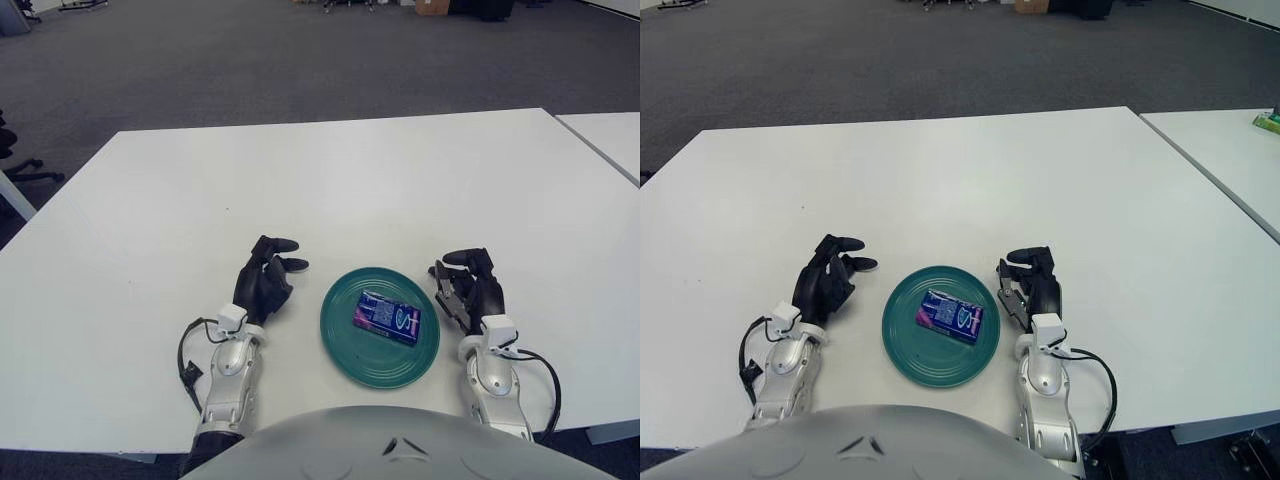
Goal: Put the gum into the plate.
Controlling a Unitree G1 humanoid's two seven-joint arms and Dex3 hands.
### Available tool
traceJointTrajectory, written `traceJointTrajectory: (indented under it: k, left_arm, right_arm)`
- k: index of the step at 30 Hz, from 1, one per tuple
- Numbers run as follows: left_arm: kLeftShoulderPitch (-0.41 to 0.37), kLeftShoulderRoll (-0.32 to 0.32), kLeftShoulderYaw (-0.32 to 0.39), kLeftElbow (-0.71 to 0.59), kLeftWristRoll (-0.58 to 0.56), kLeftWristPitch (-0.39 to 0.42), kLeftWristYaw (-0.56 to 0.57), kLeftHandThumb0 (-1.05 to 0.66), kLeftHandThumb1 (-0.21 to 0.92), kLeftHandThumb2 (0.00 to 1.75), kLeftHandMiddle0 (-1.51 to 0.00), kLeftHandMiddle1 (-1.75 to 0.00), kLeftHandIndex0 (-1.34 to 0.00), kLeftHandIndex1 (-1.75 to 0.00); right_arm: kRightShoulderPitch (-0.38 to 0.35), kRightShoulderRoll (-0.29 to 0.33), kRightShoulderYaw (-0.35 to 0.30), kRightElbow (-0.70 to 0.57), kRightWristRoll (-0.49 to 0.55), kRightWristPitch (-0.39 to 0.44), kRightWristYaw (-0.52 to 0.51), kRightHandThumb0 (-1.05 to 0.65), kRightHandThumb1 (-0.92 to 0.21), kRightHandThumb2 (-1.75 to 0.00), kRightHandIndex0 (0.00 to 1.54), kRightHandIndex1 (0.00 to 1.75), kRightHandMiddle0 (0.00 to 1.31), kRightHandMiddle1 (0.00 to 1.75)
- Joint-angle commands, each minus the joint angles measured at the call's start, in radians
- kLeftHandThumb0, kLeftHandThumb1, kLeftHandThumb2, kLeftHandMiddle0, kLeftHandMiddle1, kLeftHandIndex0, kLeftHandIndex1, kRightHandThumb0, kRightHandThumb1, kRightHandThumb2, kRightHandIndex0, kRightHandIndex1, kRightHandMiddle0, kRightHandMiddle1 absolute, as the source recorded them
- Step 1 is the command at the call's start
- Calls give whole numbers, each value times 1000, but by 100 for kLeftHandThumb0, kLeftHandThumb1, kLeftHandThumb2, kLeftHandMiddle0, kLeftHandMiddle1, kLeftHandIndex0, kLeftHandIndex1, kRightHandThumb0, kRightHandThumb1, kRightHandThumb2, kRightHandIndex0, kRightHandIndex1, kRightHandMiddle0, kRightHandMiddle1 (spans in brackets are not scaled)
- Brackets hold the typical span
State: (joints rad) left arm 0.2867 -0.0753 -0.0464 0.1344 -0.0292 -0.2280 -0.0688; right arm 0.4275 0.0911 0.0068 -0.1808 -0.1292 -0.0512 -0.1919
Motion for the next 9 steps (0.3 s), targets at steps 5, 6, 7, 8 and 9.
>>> traceJointTrajectory:
  k: [5,6,7,8,9]
  left_arm:
    - [55,17,-24,-42,53,101,33,-85,92,95,-47,-91,-13,-118]
    - [58,20,-28,-51,60,107,34,-84,92,96,-45,-87,-11,-115]
    - [61,24,-33,-62,70,115,34,-84,92,96,-44,-84,-10,-113]
    - [63,27,-36,-70,76,121,34,-84,92,96,-42,-82,-9,-112]
    - [66,31,-41,-78,83,129,33,-83,92,96,-42,-79,-7,-110]
  right_arm:
    - [42,9,2,34,4,62,0,-34,-92,-53,44,103,19,175]
    - [43,10,3,33,5,64,2,-34,-92,-53,44,103,19,175]
    - [45,10,4,29,9,69,6,-34,-92,-53,44,103,19,175]
    - [47,11,5,26,12,72,9,-34,-92,-53,43,103,19,175]
    - [48,10,6,22,15,82,16,-34,-92,-53,43,103,18,175]
